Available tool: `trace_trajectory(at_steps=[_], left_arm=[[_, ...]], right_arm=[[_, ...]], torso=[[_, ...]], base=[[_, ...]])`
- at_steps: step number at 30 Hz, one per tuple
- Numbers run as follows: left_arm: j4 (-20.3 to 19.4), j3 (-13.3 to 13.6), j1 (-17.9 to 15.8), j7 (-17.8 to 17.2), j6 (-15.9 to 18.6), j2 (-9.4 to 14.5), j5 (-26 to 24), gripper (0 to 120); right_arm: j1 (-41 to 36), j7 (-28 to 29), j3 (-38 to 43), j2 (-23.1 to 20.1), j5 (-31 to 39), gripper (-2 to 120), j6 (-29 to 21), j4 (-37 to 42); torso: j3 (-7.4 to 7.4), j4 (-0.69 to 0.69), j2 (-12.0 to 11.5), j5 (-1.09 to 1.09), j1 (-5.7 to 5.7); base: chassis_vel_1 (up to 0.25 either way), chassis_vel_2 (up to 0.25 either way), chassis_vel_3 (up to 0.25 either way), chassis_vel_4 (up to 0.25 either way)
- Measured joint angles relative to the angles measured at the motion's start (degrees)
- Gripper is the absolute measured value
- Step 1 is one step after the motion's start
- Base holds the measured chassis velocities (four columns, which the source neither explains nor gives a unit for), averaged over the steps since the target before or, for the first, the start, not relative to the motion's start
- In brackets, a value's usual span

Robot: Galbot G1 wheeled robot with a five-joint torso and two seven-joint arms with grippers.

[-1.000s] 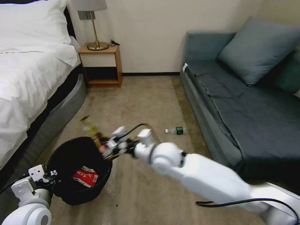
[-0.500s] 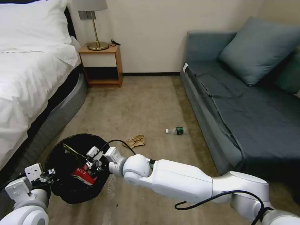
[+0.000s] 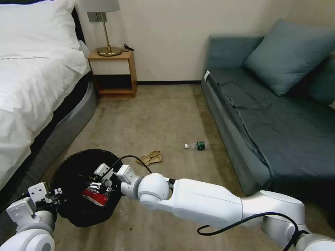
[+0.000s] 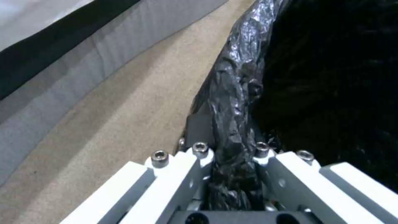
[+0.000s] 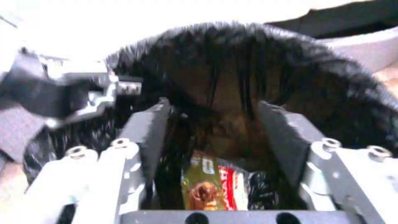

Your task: Pick up the trash bin, then pick up the garbage on the floor and place it into the trash bin.

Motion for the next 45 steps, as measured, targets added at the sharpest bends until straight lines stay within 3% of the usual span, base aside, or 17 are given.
trace_trajectory(at_steps=[6, 10, 11, 12, 14, 17, 18, 19, 22, 23, 25, 27, 28, 32, 40, 45], left_arm=[[0.15, -0.62, 0.06, 0.12, 0.0, 0.26, -0.26, 3], [0.51, -2.3, -0.07, 0.42, -0.21, 0.61, -1.38, 3], [0.51, -2.3, -0.07, 0.42, -0.21, 0.61, -1.38, 3], [0.63, -2.8, -0.2, 0.5, -0.3, 0.61, -1.81, 3], [1.33, -3.64, -0.84, 0.69, -0.55, 0.52, -2.29, 3], [1.7, -3.72, -1.2, 0.77, -0.67, 0.4, -2.19, 3], [2.08, -3.77, -1.45, 0.87, -0.92, 0.27, -1.96, 3], [2.08, -3.77, -1.45, 0.87, -0.92, 0.27, -1.96, 3], [3.16, -3.62, -1.99, 1.44, -1.57, 0.12, -1.53, 3], [3.16, -3.62, -1.99, 1.44, -1.57, 0.12, -1.53, 3], [3.68, -3.42, -2.42, 1.75, -1.97, 0.1, -0.93, 3], [4.18, -2.95, -3.14, 1.84, -2.09, 0.17, -0.63, 3], [4.18, -2.95, -3.14, 1.84, -2.09, 0.17, -0.63, 3], [4.65, -1.56, -4.68, 1.85, -2.11, -0.04, 0.21, 3], [4.69, -0.55, -5.13, 1.71, -2.03, -0.55, 1.51, 3], [4.69, -1.22, -5.23, 1.4, -1.52, -0.81, 1.78, 3]], right_arm=[[-0.35, 1.0, 5.91, 0.71, -1.09, 82, 1.54, 1.82], [-1.78, -0.95, 19.41, -0.26, -8.9, 98, 7.25, 2.44], [-1.78, -0.95, 19.41, -0.26, -8.9, 98, 7.25, 2.44], [-3.42, -1.47, 24.48, -0.97, -11.03, 99, 8.26, 3.57], [-9.6, -0.61, 37.46, -4.38, -14.17, 100, 8.06, 9.13], [-13.73, 0.31, 43.89, -7.96, -16.37, 100, 7.63, 11.87], [-18.21, 1.23, 48.63, -12.59, -19.02, 100, 7.45, 14.41], [-18.21, 1.23, 48.63, -12.59, -19.02, 100, 7.45, 14.41], [-29.83, 3.97, 55.43, -19.28, -24.58, 100, 9.26, 20.18], [-29.83, 3.97, 55.43, -19.28, -24.58, 100, 9.26, 20.18], [-37.6, 6.61, 58.99, -20.66, -27.06, 100, 9.61, 23.81], [-45.83, 9.6, 63.01, -20.38, -29.41, 100, 9.83, 27.21], [-45.83, 9.6, 63.01, -20.38, -29.41, 100, 9.83, 27.21], [-60.49, 11.74, 69.17, -17.41, -34.74, 100, 12.89, 31.52], [-66.41, 11.18, 69.53, -11.73, -39.78, 100, 17.38, 32.23], [-65.47, 10.46, 68.59, -11.87, -39.86, 100, 17.83, 31.4]], torso=[[0.0, 0.01, 0.0, 0.0, 0.0], [0.0, 0.02, 0.01, 0.0, 0.0], [0.0, 0.02, 0.01, 0.0, 0.0], [0.0, 0.01, 0.01, 0.0, 0.0], [0.0, 0.0, 0.01, 0.02, 0.0], [0.0, 0.02, 0.01, 0.02, 0.0], [0.0, -0.04, 0.01, 0.03, 0.0], [0.0, -0.04, 0.01, 0.03, 0.0], [0.0, -0.05, 0.01, 0.02, 0.0], [0.0, -0.05, 0.01, 0.02, 0.0], [0.0, -0.03, 0.01, 0.05, 0.0], [-0.01, 0.01, 0.01, 0.0, 0.0], [-0.01, 0.01, 0.01, 0.0, 0.0], [0.0, -0.04, 0.01, 0.01, 0.0], [-0.01, 0.01, 0.01, 0.0, 0.0], [-0.01, 0.01, 0.01, 0.0, 0.0]], base=[[0.0, 0.0, 0.0, 0.0], [0.0, 0.0, 0.0, 0.0], [0.0, 0.0, 0.0, 0.0], [0.0, 0.0, 0.0, 0.0], [0.0, 0.0, 0.0, 0.0], [0.0, 0.0, 0.0, 0.0], [0.0, 0.0, 0.0, 0.0], [0.0, 0.0, 0.0, 0.0], [0.0, 0.0, 0.0, 0.0], [0.0, 0.0, 0.0, 0.0], [0.0, 0.0, 0.0, 0.0], [0.0, 0.0, 0.0, 0.0], [0.0, 0.0, 0.0, 0.0], [0.0, 0.0, 0.0, 0.0], [0.0, 0.0, 0.0, 0.0], [0.0, 0.0, 0.0, 0.0]])
